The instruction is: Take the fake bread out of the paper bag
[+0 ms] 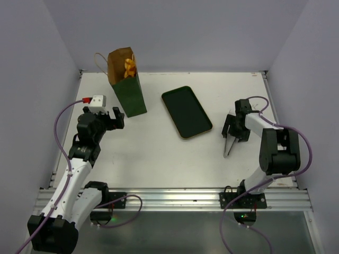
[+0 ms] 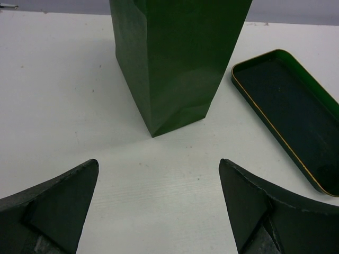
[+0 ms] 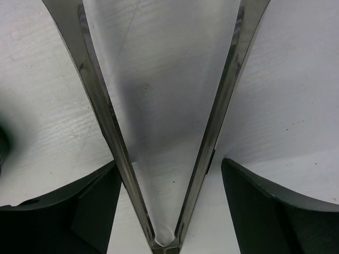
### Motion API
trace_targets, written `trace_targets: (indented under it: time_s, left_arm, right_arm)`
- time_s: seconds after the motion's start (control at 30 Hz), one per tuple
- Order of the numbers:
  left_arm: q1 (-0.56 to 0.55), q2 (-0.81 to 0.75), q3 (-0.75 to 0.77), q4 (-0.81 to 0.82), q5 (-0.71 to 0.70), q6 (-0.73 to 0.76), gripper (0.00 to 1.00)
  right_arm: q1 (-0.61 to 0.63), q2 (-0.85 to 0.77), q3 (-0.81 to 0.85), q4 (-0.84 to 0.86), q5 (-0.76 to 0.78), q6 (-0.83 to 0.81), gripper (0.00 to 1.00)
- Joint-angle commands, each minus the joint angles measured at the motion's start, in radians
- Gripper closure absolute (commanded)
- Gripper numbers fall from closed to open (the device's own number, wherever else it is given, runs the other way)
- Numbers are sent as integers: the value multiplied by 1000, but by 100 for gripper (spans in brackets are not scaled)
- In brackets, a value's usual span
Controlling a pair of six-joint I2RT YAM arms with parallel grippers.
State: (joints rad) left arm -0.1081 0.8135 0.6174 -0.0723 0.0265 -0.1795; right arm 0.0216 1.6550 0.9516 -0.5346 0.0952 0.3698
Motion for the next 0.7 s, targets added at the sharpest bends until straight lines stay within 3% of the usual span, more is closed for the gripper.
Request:
trace_targets:
  time_s: [0.0,0.47,0.5,0.57,0.63,0.67]
  left_arm:
    - [-7,-7,39,49,15,17,0]
    - [-7,-46,41,48,10,18,0]
    - [-7,-54,39,49,12,18,0]
    - [-7,-69,38,51,21,18,0]
    - [-7,-79,33,54,32,23,0]
    - [-7,-88,33,54,33,20,0]
  right_arm:
    - [-8,2,27,28,-43,20,22]
    - [-17,-1,76,50,-68,-95,69]
    - [-17,-14,79,68,-69,-121,75]
    - [-17,-60,82,96,-72,-216,78]
    - [-17,-111,92,110,-126,-392,82]
    - [-17,-133,84,134,-144,-446,89]
